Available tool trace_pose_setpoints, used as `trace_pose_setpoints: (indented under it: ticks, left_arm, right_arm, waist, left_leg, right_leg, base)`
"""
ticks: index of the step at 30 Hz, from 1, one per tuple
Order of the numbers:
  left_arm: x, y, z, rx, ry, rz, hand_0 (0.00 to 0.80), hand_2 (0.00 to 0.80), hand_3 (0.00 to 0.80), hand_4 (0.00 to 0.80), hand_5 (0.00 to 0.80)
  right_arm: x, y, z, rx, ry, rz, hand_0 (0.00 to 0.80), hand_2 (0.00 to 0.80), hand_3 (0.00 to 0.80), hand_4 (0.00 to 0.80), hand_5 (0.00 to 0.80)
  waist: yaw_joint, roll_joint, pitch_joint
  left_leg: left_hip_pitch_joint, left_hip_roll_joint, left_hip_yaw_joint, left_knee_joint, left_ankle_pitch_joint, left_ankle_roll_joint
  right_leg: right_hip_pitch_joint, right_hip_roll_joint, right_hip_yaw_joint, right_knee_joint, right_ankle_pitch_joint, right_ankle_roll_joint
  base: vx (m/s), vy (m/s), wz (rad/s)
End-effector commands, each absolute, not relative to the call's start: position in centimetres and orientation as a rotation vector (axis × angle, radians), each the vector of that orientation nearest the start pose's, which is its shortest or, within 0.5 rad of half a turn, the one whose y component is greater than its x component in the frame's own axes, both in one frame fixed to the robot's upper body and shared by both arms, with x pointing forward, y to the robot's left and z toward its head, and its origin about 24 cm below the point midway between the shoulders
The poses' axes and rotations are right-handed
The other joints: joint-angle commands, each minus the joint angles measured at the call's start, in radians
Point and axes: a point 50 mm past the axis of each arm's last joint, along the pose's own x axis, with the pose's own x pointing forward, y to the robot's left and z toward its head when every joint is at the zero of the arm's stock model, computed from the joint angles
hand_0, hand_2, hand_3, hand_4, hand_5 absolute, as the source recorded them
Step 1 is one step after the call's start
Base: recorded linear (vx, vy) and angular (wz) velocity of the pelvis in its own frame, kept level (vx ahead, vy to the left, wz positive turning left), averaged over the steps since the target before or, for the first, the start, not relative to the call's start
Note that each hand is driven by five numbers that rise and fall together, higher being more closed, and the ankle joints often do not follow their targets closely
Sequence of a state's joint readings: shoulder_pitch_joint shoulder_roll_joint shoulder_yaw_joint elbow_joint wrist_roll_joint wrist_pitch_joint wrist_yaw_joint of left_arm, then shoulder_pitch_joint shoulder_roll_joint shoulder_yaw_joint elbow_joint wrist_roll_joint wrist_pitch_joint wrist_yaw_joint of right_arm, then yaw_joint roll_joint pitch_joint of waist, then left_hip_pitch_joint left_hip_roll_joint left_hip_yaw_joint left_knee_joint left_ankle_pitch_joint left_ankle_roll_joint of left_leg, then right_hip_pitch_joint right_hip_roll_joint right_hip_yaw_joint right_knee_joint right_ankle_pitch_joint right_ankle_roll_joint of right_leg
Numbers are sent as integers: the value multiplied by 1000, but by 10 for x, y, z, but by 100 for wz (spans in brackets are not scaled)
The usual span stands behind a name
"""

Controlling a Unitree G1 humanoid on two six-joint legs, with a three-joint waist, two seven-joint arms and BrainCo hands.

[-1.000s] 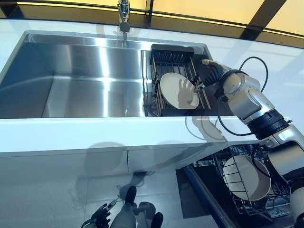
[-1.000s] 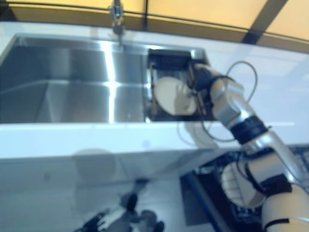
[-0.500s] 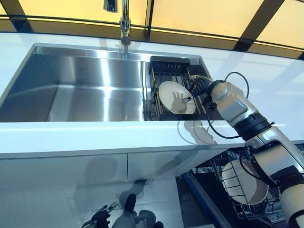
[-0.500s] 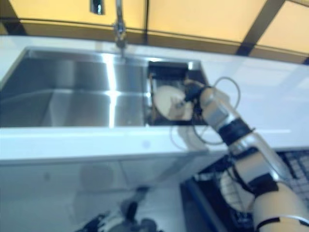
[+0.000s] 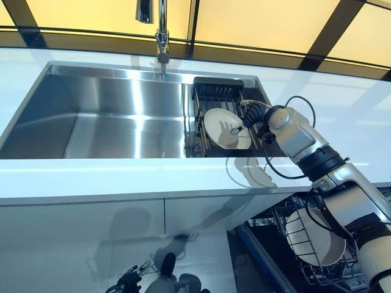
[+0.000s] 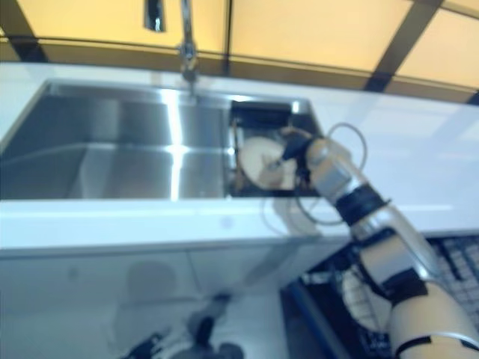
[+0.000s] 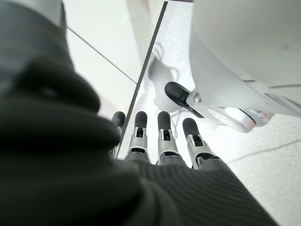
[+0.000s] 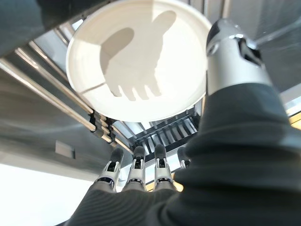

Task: Take plates into dishwasher

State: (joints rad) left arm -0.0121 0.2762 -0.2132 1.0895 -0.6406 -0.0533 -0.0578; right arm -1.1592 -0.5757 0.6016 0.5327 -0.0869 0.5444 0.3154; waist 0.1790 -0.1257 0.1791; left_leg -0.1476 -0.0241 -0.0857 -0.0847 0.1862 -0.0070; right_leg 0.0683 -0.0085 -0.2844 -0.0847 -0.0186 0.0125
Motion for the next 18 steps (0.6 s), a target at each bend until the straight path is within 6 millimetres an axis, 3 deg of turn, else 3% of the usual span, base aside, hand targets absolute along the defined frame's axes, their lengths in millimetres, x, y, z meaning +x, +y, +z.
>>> trace_pose_setpoints:
  ticks: [1, 12, 18]
  left_arm:
    - [125, 232, -149, -174, 1019, 240, 0, 0, 0, 0, 0]
    - [122, 236, -149, -165, 1029, 246, 0, 0, 0, 0, 0]
    - [121, 236, -149, -177, 1024, 255, 0, 0, 0, 0, 0]
  right_arm:
    - [401, -141, 226, -1048, 123, 305, 0, 0, 0, 0, 0]
    - [393, -125, 206, -1057, 123, 420, 0, 0, 0, 0, 0]
    - [395, -133, 212, -1136, 75, 318, 0, 0, 0, 0, 0]
  waist:
    - [9, -37, 7]
    - [5, -44, -2]
    - [7, -43, 6]
  left_leg:
    - [136, -53, 62, -3, -189, 50]
    - [147, -50, 70, -3, -191, 55]
    - [147, -49, 70, -3, -192, 56]
  right_leg:
    - [-30, -18, -35, -3, 35, 15]
    - [-22, -19, -36, -3, 39, 20]
    - [-22, -19, -36, -3, 42, 23]
  base:
    - [0, 0, 0]
    - [0, 0, 0]
    - [0, 0, 0]
